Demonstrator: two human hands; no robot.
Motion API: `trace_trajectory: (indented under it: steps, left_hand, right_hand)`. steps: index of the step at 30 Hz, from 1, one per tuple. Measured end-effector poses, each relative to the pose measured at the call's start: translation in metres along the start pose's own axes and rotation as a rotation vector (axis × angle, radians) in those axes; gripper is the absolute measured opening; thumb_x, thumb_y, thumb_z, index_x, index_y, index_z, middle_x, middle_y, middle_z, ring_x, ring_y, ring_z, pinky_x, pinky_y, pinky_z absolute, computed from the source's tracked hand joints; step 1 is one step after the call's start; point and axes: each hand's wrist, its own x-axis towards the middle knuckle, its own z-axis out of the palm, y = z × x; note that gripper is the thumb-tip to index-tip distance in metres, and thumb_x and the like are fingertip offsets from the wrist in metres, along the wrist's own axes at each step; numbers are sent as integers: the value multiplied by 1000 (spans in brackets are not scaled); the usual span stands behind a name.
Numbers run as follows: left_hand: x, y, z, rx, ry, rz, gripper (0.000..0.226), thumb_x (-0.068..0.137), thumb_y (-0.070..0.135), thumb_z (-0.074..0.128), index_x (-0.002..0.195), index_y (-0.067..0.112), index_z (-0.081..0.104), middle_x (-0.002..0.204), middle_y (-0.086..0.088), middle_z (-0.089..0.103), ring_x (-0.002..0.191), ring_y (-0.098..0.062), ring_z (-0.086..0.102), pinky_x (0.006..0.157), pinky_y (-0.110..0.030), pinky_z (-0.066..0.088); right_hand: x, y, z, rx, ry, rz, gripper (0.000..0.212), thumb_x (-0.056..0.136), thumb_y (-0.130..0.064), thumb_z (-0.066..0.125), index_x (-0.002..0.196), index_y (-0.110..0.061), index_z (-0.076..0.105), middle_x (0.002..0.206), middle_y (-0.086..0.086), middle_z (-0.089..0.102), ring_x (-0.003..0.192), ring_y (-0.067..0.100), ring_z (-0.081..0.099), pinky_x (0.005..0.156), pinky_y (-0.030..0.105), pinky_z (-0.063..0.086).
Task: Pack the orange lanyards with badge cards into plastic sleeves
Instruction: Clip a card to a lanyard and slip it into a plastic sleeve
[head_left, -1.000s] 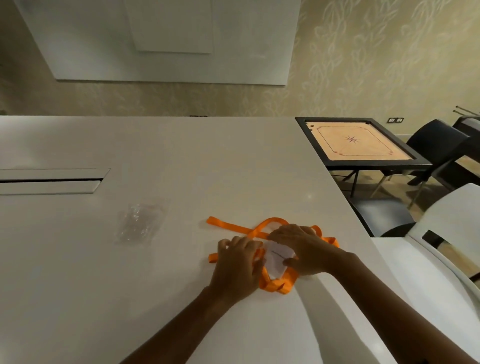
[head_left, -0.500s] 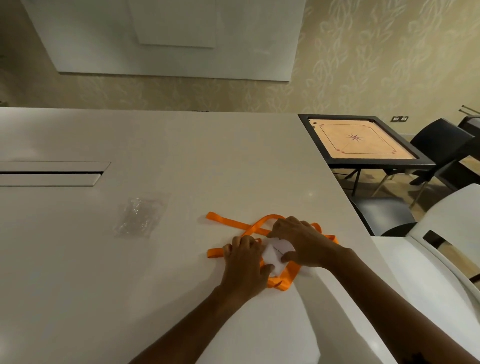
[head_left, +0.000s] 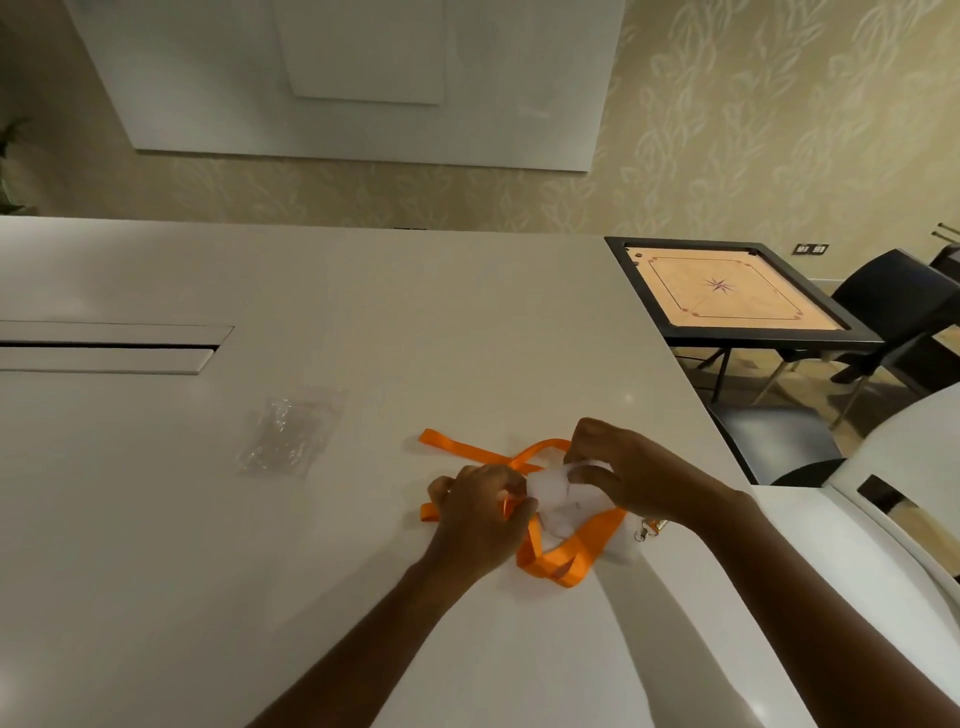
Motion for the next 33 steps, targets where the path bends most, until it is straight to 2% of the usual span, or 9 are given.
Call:
trace_trajectory:
  steps: [3,6,10,14,15,18,23,29,33]
  left_hand:
    - [3,1,-12,-124,-34,-17,30,94,49,66,112,26,71,107,12,74,99,-2,64,98,-30,43]
    - [8,6,-25,-323,-25,-45,23,94,41,72,108,23,72,99,14,75,96,4,67,83,-12,50]
    - [13,11,-41,-606,-4,-177,16,93,34,77,107,26,74,96,15,80,95,1,74,74,-12,57]
    - [12,16,-57,-755,87,-159,8,92,31,79,98,29,74,91,19,80,89,1,76,69,-10,56]
    - [12,16,-61,-761,119,-162,8,91,33,78,98,31,74,91,19,80,88,-1,77,68,-11,56]
    - [15,14,-72,-780,186,-167,5,93,35,77,97,34,74,93,19,80,87,-6,78,68,-16,60]
    - [21,4,-94,-791,270,-157,7,93,31,78,100,29,77,97,13,81,88,-12,80,73,-26,65]
    - [26,-7,-118,-743,347,-162,6,93,29,78,99,27,77,97,11,82,89,-14,80,75,-32,66]
    - [27,-13,-131,-737,403,-156,6,92,27,79,95,31,76,94,12,81,85,-13,80,72,-28,65]
  right_hand:
    - [6,-8,-8,97,113,17,12,104,-28,65,113,-24,71,110,-11,60,100,8,61,87,27,56]
    - [13,-24,-13,193,266,33,11,102,-25,68,110,-21,74,105,-11,63,97,5,63,79,17,53]
    - [20,-48,-13,441,399,155,5,99,-26,72,100,-22,75,102,-8,72,88,7,69,69,20,58]
    - [27,-71,-5,707,462,256,10,95,-26,78,101,-19,76,98,-3,80,76,11,78,57,18,58]
    - [29,-76,-3,782,463,264,12,94,-25,78,103,-16,77,98,-1,82,76,14,79,58,22,62]
    - [34,-89,1,928,448,280,16,94,-28,77,107,-18,79,100,0,83,87,21,80,78,42,68]
    - [40,-110,16,1066,331,252,27,101,-30,70,124,-16,72,113,3,82,102,22,79,95,45,64]
    - [43,-138,30,1357,180,263,29,106,-16,61,134,-9,65,109,19,80,96,35,80,82,32,65]
    - [44,-148,37,1434,132,284,25,107,-10,57,129,-8,69,100,20,78,74,27,76,69,31,64]
